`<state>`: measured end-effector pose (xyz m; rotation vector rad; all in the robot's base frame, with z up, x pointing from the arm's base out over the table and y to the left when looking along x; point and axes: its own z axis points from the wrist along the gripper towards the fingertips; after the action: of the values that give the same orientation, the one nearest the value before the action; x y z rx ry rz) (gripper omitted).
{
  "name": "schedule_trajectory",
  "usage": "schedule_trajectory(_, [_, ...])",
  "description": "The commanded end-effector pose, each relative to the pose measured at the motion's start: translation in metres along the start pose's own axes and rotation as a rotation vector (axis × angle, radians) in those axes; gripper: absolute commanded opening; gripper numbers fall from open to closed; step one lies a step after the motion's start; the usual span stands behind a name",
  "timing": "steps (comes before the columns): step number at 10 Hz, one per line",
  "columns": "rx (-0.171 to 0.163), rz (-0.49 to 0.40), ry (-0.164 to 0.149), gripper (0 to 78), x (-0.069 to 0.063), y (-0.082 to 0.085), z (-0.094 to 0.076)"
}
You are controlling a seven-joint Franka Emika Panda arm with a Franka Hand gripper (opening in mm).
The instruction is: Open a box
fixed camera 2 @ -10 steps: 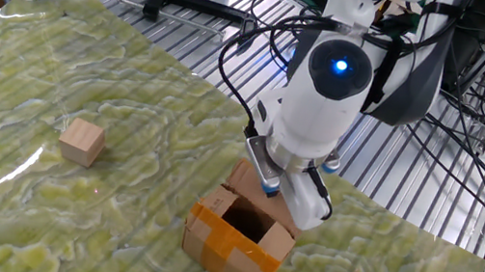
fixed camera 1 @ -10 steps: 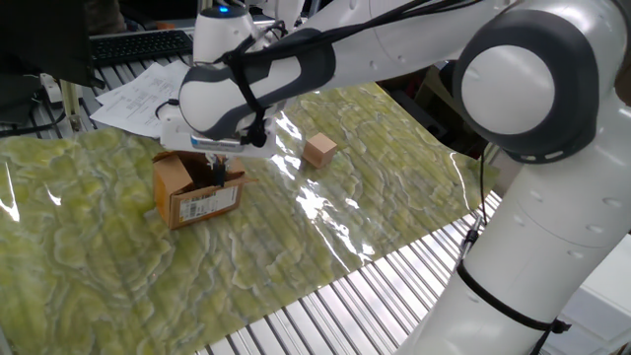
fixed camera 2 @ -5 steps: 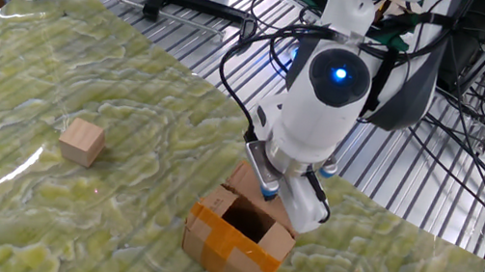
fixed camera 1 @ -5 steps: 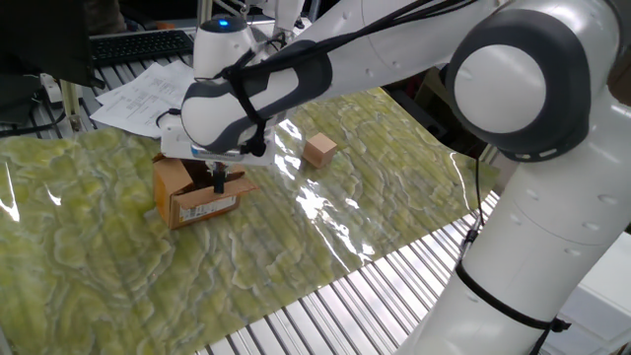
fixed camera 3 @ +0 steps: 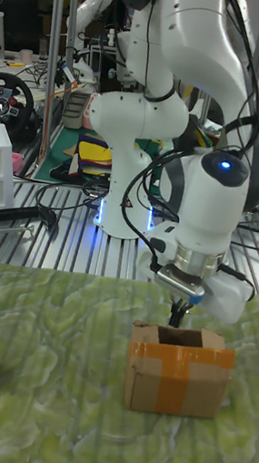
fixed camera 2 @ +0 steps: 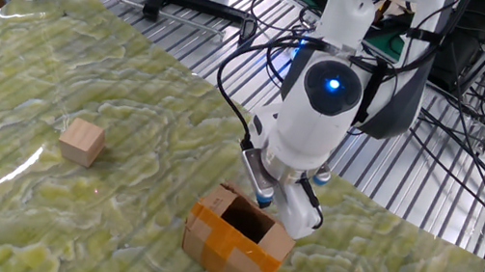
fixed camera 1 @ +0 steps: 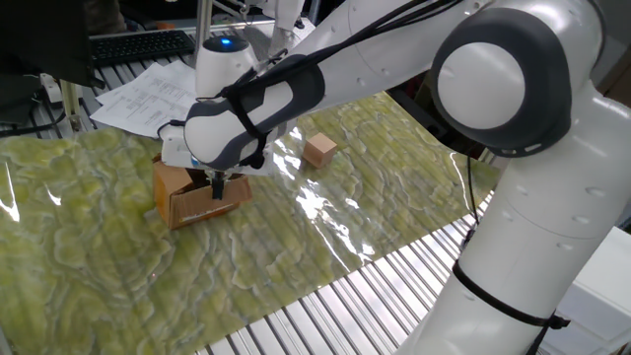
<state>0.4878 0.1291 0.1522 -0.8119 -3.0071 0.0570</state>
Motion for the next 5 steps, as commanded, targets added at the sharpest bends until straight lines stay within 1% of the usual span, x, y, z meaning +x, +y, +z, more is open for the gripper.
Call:
schedule_trajectory(1, [0.005,0.009,0.002,0.0,-0.003,0.003,-0.009])
schedule_trajectory(5, [0.015,0.011,0.024,0.0,-0.009,0.008,-0.039])
